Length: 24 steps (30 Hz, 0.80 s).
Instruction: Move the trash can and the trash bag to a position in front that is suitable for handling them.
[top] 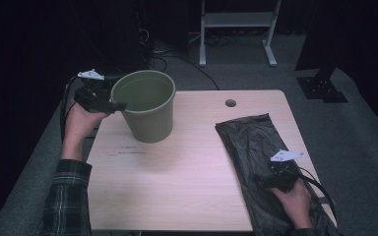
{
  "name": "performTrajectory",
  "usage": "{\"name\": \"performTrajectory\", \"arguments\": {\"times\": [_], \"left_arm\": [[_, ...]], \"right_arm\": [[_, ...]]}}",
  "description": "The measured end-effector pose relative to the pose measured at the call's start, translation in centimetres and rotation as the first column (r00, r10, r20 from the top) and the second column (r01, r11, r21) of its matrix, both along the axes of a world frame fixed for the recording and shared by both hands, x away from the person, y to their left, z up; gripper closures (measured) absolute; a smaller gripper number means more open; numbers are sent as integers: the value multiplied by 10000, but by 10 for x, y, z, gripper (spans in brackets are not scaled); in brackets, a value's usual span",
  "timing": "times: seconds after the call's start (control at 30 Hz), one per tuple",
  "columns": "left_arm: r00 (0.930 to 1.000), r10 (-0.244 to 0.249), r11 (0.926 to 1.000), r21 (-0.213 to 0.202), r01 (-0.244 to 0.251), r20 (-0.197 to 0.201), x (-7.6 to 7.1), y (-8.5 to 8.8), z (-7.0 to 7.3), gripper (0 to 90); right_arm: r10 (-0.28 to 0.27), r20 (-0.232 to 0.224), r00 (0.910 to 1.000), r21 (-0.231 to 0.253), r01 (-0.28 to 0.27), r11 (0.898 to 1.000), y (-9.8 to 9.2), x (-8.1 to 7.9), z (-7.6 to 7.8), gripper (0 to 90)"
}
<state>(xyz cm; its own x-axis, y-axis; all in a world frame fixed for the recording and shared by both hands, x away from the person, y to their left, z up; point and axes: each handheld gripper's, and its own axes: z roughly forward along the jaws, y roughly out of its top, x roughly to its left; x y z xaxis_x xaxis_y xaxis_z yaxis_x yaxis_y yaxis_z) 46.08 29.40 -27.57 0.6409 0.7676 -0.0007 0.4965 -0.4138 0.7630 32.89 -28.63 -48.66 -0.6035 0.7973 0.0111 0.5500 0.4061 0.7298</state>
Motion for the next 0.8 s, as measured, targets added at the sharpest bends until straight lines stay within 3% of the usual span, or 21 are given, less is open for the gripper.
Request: {"name": "performTrajectory", "arguments": {"times": [0.17, 0.33, 0.5, 0.63, 0.8], "left_arm": [[9999, 131, 9999, 55, -131, -108, 15, 3, -9, 0], [9990, 242, 9996, 173, -236, -379, 25, 3, -18, 0], [9986, 387, 9987, 332, -375, -367, 31, 3, -23, 0], [9971, 421, 9991, 32, -420, -633, 38, 7, -28, 0], [9963, 408, 9992, -4, -409, -762, 42, 3, -33, 0]], "right_arm": [[17, 3, 10000, -2, -17, 10000, 0, 0, 0, 97], [33, 2, 10000, -4, -33, 10000, 0, 0, 0, 97], [45, 5, 10000, -6, -45, 10000, 0, 0, 0, 97], [46, 3, 10000, -4, -46, 10000, 0, 0, 0, 97], [47, 3, 10000, -3, -47, 10000, 0, 0, 0, 97]]}}
